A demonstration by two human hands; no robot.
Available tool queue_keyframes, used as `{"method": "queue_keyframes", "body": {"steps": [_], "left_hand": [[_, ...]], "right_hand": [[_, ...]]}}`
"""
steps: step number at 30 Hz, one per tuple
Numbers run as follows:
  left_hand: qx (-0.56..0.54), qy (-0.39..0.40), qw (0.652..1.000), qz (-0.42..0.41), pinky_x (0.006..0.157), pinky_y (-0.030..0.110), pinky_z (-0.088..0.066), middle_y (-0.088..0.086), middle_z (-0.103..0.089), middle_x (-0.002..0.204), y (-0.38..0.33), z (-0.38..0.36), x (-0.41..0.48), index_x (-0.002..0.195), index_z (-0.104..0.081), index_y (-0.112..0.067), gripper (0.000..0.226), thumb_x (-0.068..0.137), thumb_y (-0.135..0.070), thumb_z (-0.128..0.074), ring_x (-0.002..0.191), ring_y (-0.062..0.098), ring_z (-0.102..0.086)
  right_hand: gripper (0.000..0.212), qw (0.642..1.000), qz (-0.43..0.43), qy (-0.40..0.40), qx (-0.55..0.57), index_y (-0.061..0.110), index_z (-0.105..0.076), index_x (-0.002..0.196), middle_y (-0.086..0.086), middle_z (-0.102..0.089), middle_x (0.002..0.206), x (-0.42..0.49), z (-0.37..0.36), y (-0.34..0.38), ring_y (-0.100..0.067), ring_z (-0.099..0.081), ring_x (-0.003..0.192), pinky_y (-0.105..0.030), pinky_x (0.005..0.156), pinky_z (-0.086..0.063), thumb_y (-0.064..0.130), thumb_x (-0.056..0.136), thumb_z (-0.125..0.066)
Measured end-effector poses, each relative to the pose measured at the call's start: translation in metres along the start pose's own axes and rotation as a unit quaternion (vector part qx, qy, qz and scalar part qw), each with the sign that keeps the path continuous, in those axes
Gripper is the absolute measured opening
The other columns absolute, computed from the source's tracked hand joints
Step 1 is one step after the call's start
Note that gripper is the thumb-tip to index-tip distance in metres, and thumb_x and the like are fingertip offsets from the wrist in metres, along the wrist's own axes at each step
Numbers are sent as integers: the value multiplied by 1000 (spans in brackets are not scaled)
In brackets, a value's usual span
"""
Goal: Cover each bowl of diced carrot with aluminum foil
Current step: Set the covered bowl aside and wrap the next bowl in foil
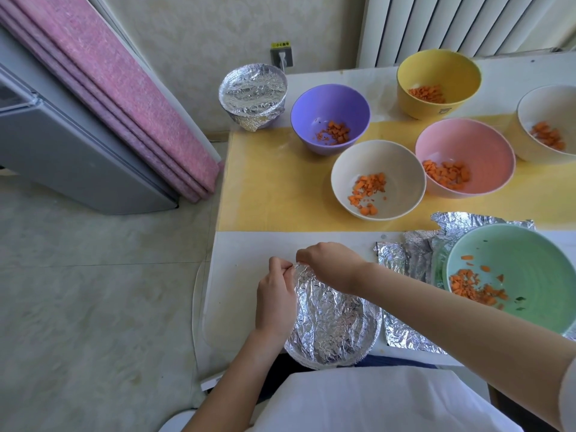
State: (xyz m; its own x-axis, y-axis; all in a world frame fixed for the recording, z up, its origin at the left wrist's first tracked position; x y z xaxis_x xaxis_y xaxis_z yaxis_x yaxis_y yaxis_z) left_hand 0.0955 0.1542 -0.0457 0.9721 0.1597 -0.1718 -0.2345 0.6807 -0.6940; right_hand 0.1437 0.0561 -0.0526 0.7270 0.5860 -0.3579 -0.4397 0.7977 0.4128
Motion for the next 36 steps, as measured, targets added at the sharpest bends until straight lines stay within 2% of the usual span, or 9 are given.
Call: {"method": "queue_keyframes", "body": {"steps": [5, 10, 16, 19, 22, 25, 27, 31, 36], "left_hand": [[8, -8, 1000, -9, 56, 25, -24, -1, -55, 78, -2, 0, 0, 93, -50, -3, 4, 94, -5, -47, 68, 20, -48], [5, -11, 1000, -14, 57, 36, -35, 2, -56, 76, 0, -2, -2, 94, -49, -6, 4, 95, -8, -46, 70, 27, -54], [6, -8, 1000, -8, 57, 33, -36, 8, -58, 69, -1, -2, -6, 130, -47, -22, 34, 97, -12, -42, 62, 26, -51], [0, -13, 1000, -5, 56, 31, -34, 6, -57, 67, 0, -4, -12, 135, -44, -28, 41, 97, -12, -43, 59, 22, -50], [-16, -2, 1000, 10, 57, 27, -34, -1, -56, 67, 1, -6, -13, 132, -48, -26, 38, 97, -10, -42, 59, 15, -50], [-84, -6, 996, 15, 81, 22, -46, -5, -65, 104, 4, -1, -9, 124, -56, -18, 32, 95, -8, -47, 92, 9, -60], [-88, -10, 996, 4, 88, 26, -47, -3, -65, 111, 5, 1, -4, 117, -61, -14, 26, 94, -10, -51, 100, 10, -61], [-67, -1, 997, -24, 73, 11, -43, -6, -70, 95, 0, -3, 1, 106, -69, -13, 20, 93, -10, -54, 83, 8, -62], [-60, -5, 998, -17, 61, 8, -38, -10, -64, 74, 3, -4, 1, 102, -69, -14, 18, 93, -10, -54, 64, -4, -53]], "right_hand": [[23, 991, -18, -45, 128, 14, -61, 112, -10, -69, 100, -5, -2, -15, -29, -61, 90, -37, 75, -47, 11, 96, -44], [27, 992, -20, -53, 112, 15, -62, 112, -11, -69, 97, -4, -1, -15, -29, -61, 87, -34, 70, -43, 3, 93, -46], [27, 987, -38, -65, 143, 17, -60, 118, -5, -68, 109, -12, 3, -18, -25, -61, 100, -37, 81, -47, 13, 98, -43], [26, 984, -59, -80, 145, 19, -63, 115, -3, -69, 103, -17, 8, -26, -24, -62, 95, -33, 75, -47, 14, 98, -44], [26, 987, -47, -81, 132, 18, -63, 116, -5, -70, 100, -17, 11, -24, -24, -62, 92, -28, 68, -39, 14, 98, -44], [26, 987, -35, -61, 145, 17, -63, 115, -5, -69, 97, -15, 11, -25, -26, -62, 88, -31, 70, -43, 13, 98, -43], [26, 987, -21, -44, 155, 18, -64, 114, -5, -70, 96, -14, 9, -25, -25, -62, 87, -38, 77, -48, 14, 98, -44], [28, 989, -31, -43, 135, 22, -60, 119, -4, -69, 105, -18, 10, -26, -26, -61, 97, -40, 82, -48, 18, 99, -41], [26, 987, -84, -66, 122, 20, -59, 119, -9, -68, 106, -26, 6, -42, -30, -62, 96, -43, 80, -49, 21, 99, -41]]}}
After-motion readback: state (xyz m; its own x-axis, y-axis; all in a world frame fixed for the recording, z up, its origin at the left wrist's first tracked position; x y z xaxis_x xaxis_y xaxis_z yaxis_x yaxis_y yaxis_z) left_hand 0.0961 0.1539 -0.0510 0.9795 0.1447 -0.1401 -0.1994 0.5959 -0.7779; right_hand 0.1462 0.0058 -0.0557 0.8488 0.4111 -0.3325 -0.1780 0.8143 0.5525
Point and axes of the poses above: each hand's wrist, its own x-axis towards the middle knuckle, its own z-axis out of the back of the hand, y = z × x, the point moved 7 cm from there along x, towards the middle knuckle
